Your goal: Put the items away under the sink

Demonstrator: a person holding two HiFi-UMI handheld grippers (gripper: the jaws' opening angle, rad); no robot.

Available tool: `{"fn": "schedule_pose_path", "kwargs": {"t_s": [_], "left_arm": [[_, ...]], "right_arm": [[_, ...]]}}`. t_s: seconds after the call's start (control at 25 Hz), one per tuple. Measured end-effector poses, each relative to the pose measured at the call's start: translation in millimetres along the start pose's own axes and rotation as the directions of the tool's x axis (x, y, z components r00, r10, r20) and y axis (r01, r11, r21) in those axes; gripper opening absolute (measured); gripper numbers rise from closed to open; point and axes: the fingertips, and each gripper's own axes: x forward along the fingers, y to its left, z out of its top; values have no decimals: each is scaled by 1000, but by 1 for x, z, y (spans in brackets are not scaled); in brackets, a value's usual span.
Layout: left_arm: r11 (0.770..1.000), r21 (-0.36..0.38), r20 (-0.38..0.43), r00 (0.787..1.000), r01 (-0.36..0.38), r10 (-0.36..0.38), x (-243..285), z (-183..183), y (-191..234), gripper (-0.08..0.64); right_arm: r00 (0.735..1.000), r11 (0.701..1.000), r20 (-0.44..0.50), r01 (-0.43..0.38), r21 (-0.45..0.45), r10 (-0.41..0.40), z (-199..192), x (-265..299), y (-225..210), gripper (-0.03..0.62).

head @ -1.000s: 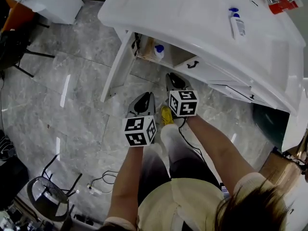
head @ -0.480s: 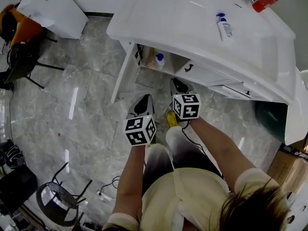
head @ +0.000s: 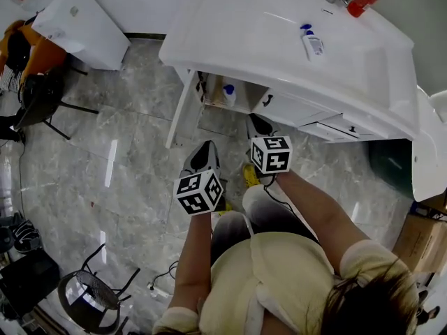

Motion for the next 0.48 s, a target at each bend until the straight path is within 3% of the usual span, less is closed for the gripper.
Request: {"fn": "schedule_pose_path", "kwargs": {"t_s": [0.16, 0.48], "left_arm": [[1000, -19, 40, 999, 0, 0, -18, 14, -4, 54], [999, 33, 95, 995, -2, -1, -48, 32, -14, 54]], "right_arm": [[1000, 1000, 22, -16, 14, 15, 10, -19, 8, 34], [996, 998, 74, -52, 19, 50, 30, -60, 23, 31]]}}
